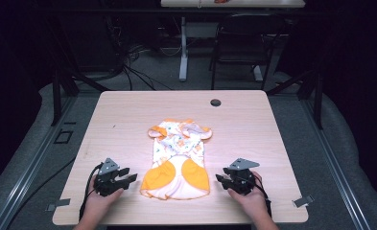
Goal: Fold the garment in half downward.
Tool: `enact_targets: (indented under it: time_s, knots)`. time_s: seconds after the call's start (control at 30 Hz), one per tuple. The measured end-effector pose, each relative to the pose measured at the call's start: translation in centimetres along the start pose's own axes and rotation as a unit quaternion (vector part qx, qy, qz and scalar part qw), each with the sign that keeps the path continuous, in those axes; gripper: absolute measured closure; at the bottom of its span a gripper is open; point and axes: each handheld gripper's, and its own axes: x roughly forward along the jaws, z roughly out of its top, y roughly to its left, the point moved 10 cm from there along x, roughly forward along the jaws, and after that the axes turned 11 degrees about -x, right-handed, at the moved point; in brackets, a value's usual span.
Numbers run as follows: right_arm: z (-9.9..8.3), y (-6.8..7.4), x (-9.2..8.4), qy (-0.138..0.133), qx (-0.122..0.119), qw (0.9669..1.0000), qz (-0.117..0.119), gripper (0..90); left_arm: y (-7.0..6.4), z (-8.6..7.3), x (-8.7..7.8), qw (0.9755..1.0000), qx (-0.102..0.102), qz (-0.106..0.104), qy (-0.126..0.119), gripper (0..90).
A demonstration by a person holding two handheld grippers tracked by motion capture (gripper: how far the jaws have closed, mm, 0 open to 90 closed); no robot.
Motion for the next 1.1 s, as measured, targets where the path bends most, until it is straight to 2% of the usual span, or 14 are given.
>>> enact_targets:
  time_s: [0.1, 0.2, 0.27, 0.37, 0.43, 0.5, 0.57, 0.63, 0.73, 0.77, 0.87, 1.0, 1.03, 1.1]
  knots:
    - [0.0, 0.1, 0.2, 0.009, -0.016, 0.9998, -0.006, 56.2, -0.2, 0.0, 0.3, 1.0000, 0.005, 0.000, 0.001, 53.7]
    - [0.3, 0.5, 0.3, 0.011, -0.018, 0.9998, 0.001, 55.8, -0.5, -0.2, 0.3, 0.9999, 0.012, 0.002, 0.004, 52.6]
    - [0.6, 0.9, 0.4, 0.011, -0.022, 0.9996, 0.013, 56.0, -0.8, -0.1, 0.2, 0.9999, 0.009, -0.006, 0.001, 52.2]
    - [0.9, 1.3, 0.6, 0.018, -0.027, 0.9993, 0.020, 57.1, -1.2, 0.5, 0.2, 0.9998, 0.019, -0.001, -0.001, 52.3]
    - [1.4, 1.5, 0.7, 0.023, -0.028, 0.9991, 0.023, 59.0, -1.6, 0.8, 0.3, 0.9997, 0.022, -0.013, 0.005, 56.8]
    - [1.8, 1.6, 0.8, 0.031, -0.035, 0.9987, 0.021, 61.2, -1.9, 1.0, 0.6, 0.9995, 0.027, -0.012, 0.012, 58.6]
    - [2.0, 1.8, 1.0, 0.036, -0.035, 0.9983, 0.031, 62.6, -1.9, 1.0, 0.9, 0.9993, 0.032, -0.011, 0.018, 63.4]
    - [2.4, 2.2, 1.8, 0.056, -0.048, 0.9966, 0.036, 68.0, -2.2, 1.3, 1.9, 0.9988, 0.039, -0.005, 0.030, 67.9]
    - [3.0, 2.5, 2.5, 0.065, -0.055, 0.9955, 0.043, 74.5, -2.5, 1.6, 2.6, 0.9984, 0.042, -0.006, 0.039, 73.7]
    - [3.3, 2.5, 2.8, 0.064, -0.056, 0.9954, 0.045, 77.2, -2.9, 2.2, 3.4, 0.9985, 0.042, -0.004, 0.036, 75.1]
    - [4.6, 2.5, 3.4, 0.060, -0.068, 0.9949, 0.044, 83.2, -3.3, 2.9, 4.2, 0.9983, 0.042, -0.004, 0.040, 80.0]
    - [5.9, 2.6, 4.3, 0.059, -0.071, 0.9947, 0.045, 88.8, -4.0, 3.7, 5.4, 0.9982, 0.037, -0.016, 0.043, 86.8]
    - [6.1, 2.5, 4.6, 0.055, -0.069, 0.9951, 0.043, 89.5, -4.1, 3.8, 5.7, 0.9976, 0.044, -0.015, 0.050, 87.6]
    - [6.5, 2.5, 5.3, 0.057, -0.065, 0.9952, 0.046, 89.7, -4.6, 4.2, 6.1, 0.9976, 0.048, -0.016, 0.047, 88.8]
